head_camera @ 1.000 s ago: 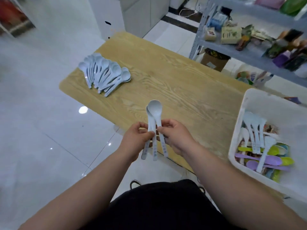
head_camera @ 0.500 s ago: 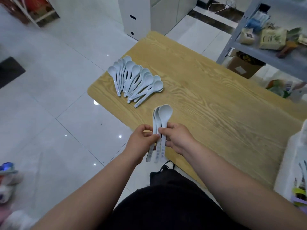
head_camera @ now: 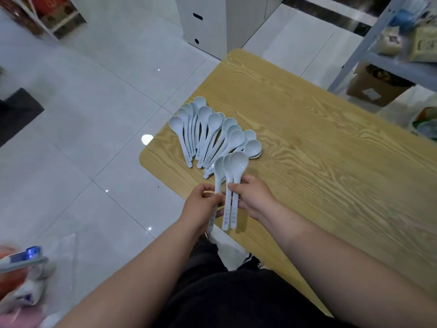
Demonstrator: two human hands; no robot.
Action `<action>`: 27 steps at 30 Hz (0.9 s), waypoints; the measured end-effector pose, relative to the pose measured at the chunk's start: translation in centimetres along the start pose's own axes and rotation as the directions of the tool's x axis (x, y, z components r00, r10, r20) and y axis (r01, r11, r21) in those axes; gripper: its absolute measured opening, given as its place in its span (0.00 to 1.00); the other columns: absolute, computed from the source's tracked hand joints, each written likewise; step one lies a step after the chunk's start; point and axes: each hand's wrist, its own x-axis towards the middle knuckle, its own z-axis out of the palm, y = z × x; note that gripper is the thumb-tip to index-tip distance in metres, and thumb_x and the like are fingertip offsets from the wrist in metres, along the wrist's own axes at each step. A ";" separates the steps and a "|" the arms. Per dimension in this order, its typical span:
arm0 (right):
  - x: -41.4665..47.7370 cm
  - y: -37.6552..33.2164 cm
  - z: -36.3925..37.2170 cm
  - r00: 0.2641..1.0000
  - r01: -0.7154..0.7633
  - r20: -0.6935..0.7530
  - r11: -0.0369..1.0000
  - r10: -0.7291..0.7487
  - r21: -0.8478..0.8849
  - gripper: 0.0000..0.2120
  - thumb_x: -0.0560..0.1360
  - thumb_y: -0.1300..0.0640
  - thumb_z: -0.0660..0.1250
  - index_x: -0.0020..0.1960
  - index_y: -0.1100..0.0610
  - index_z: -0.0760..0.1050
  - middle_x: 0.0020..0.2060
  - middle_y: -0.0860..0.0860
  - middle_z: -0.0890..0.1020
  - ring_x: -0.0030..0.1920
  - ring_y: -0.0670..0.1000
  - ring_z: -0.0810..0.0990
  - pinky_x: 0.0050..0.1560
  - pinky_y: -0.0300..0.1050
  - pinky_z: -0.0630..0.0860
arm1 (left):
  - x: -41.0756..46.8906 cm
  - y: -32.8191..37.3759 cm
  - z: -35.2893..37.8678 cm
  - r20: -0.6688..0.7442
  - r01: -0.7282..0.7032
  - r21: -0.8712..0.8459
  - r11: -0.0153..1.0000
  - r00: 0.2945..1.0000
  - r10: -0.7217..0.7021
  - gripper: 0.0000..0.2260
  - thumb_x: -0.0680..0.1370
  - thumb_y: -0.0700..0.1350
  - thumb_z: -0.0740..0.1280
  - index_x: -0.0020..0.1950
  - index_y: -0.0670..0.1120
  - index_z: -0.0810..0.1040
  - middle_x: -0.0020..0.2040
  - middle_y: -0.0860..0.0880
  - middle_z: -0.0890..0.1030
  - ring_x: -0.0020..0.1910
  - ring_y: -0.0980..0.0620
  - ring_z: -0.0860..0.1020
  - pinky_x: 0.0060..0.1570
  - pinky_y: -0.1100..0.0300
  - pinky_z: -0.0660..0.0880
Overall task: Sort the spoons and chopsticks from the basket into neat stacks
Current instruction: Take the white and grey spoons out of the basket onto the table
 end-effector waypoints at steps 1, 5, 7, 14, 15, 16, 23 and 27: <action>0.9 -0.3 0.5 1.000 0.003 -0.023 1.000 -0.003 0.000 0.07 0.79 0.67 0.67 0.55 0.60 0.79 0.47 0.60 0.86 0.48 0.60 0.86 0.50 0.63 0.83 | 1.1 0.6 -0.4 -0.003 0.004 -0.005 1.000 1.000 -0.004 0.11 0.77 0.36 0.70 0.58 0.41 0.75 0.47 0.41 0.82 0.43 0.46 0.85 0.49 0.46 0.83; 3.9 -2.2 2.3 0.989 0.023 -0.144 1.000 -0.020 0.019 0.09 0.79 0.67 0.66 0.58 0.61 0.78 0.46 0.57 0.86 0.45 0.54 0.87 0.48 0.54 0.84 | 6.5 3.7 -2.5 -0.007 -0.001 0.051 0.999 1.000 0.001 0.10 0.77 0.32 0.67 0.58 0.39 0.74 0.45 0.40 0.79 0.39 0.47 0.80 0.49 0.47 0.81; 5.5 -3.2 3.2 0.975 0.017 -0.220 1.000 -0.014 0.012 0.10 0.79 0.67 0.67 0.59 0.61 0.78 0.46 0.56 0.85 0.47 0.55 0.86 0.49 0.56 0.84 | 9.1 5.6 -3.4 0.024 -0.039 0.141 0.989 0.999 0.036 0.11 0.76 0.31 0.65 0.57 0.41 0.75 0.46 0.42 0.78 0.40 0.47 0.78 0.45 0.51 0.79; 10.0 -6.7 5.8 0.873 0.009 -0.469 0.966 -0.134 -0.258 0.07 0.75 0.59 0.70 0.53 0.53 0.80 0.46 0.50 0.85 0.47 0.53 0.84 0.55 0.54 0.81 | 16.0 11.0 -4.5 0.174 -0.290 0.578 0.763 0.957 0.232 0.11 0.76 0.38 0.65 0.56 0.49 0.76 0.45 0.53 0.78 0.42 0.52 0.77 0.41 0.58 0.76; 10.3 -7.0 6.2 0.868 0.004 -0.480 0.969 -0.126 -0.247 0.06 0.76 0.59 0.70 0.52 0.51 0.78 0.46 0.50 0.85 0.47 0.53 0.84 0.55 0.54 0.81 | 16.7 11.3 -4.6 0.214 -0.321 0.636 0.701 0.947 0.239 0.11 0.75 0.39 0.66 0.56 0.48 0.76 0.46 0.53 0.79 0.44 0.52 0.77 0.44 0.57 0.76; 10.7 -7.2 6.6 0.863 0.000 -0.491 0.971 -0.122 -0.240 0.07 0.76 0.58 0.70 0.52 0.50 0.77 0.46 0.50 0.84 0.47 0.54 0.84 0.55 0.55 0.81 | 17.3 11.7 -4.6 0.253 -0.352 0.678 0.645 0.936 0.244 0.11 0.75 0.39 0.67 0.56 0.47 0.76 0.47 0.52 0.79 0.45 0.52 0.78 0.44 0.58 0.76; 12.4 -7.8 8.0 0.826 -0.051 -0.517 0.884 -0.224 -0.464 0.07 0.78 0.58 0.66 0.55 0.53 0.71 0.48 0.50 0.81 0.37 0.45 0.75 0.33 0.41 0.70 | 20.4 12.6 -5.0 0.384 -0.466 0.791 0.395 0.882 0.272 0.09 0.75 0.40 0.71 0.49 0.46 0.71 0.41 0.50 0.77 0.36 0.53 0.73 0.33 0.59 0.67; 12.2 -7.4 8.5 0.830 -0.065 -0.490 0.826 -0.267 -0.561 0.14 0.79 0.56 0.68 0.60 0.53 0.67 0.50 0.50 0.80 0.41 0.48 0.77 0.40 0.46 0.76 | 20.8 12.6 -5.2 0.482 -0.558 0.804 0.203 0.813 0.327 0.10 0.75 0.40 0.71 0.53 0.43 0.73 0.50 0.45 0.75 0.45 0.45 0.75 0.42 0.52 0.74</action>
